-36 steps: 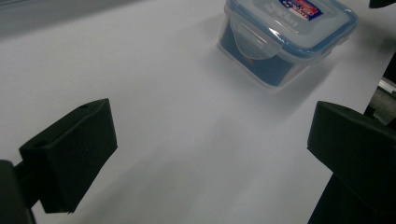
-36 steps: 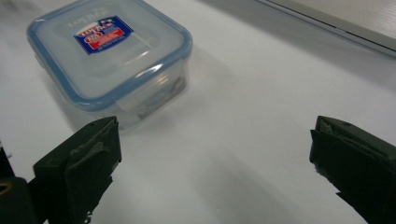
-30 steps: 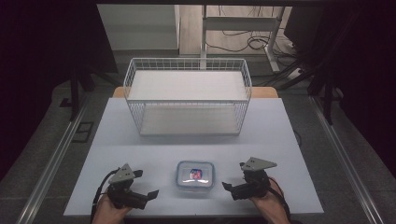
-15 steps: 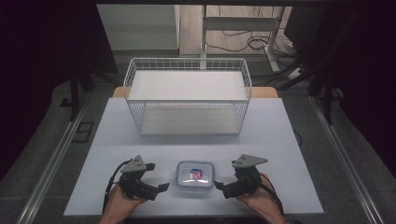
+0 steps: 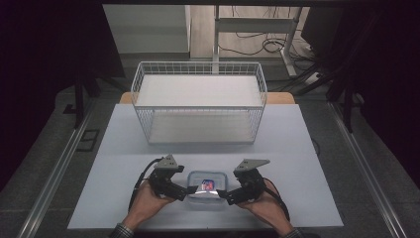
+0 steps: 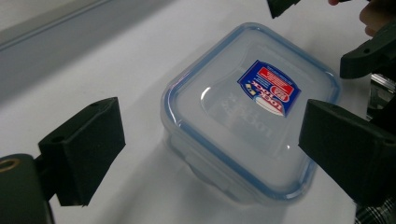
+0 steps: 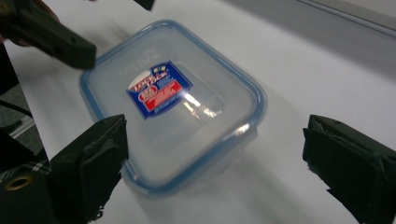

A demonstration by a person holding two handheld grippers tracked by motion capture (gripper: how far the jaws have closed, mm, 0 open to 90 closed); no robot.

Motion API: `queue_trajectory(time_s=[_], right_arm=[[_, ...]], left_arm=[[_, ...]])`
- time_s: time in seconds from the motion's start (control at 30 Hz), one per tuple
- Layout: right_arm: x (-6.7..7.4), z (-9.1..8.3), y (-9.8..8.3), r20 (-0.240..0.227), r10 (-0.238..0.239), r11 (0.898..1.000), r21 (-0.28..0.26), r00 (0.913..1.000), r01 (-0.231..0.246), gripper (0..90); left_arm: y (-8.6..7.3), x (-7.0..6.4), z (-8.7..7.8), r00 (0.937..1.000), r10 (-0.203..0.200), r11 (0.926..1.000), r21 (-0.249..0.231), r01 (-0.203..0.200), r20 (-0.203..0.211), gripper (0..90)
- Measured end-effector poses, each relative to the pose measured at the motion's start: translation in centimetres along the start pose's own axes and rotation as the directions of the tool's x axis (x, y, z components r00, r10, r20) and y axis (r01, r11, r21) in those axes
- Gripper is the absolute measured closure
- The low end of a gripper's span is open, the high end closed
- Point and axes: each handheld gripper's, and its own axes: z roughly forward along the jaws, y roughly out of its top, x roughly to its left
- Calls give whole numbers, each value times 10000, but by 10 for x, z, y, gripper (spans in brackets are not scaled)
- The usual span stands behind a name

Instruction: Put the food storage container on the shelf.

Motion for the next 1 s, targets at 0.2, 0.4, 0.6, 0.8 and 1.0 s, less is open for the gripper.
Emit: queue_trajectory(time_s=[0.2,0.4,0.6,0.8,1.0], right_arm=[[-5,21,2,-732,493,9974,565,9961,-452,98],[-4,19,-6,-1441,1355,9876,983,9802,-1221,163],[-5,11,-14,-1615,1873,9805,902,9689,-1745,293],[-11,-3,-26,-2333,2261,9741,611,9458,-2178,502],[-16,-5,-28,-2741,2567,9661,453,9268,-2542,556]], left_arm=[[-7,5,16,9936,-633,9965,597,579,935,31],[-12,0,13,9853,-982,9920,927,857,1401,106],[-21,-3,-1,9777,-1442,9871,912,1314,1526,267],[-32,3,-13,9521,-2086,9780,380,2053,2237,494],[-35,6,-14,9389,-2442,9681,48,2505,2425,548]])
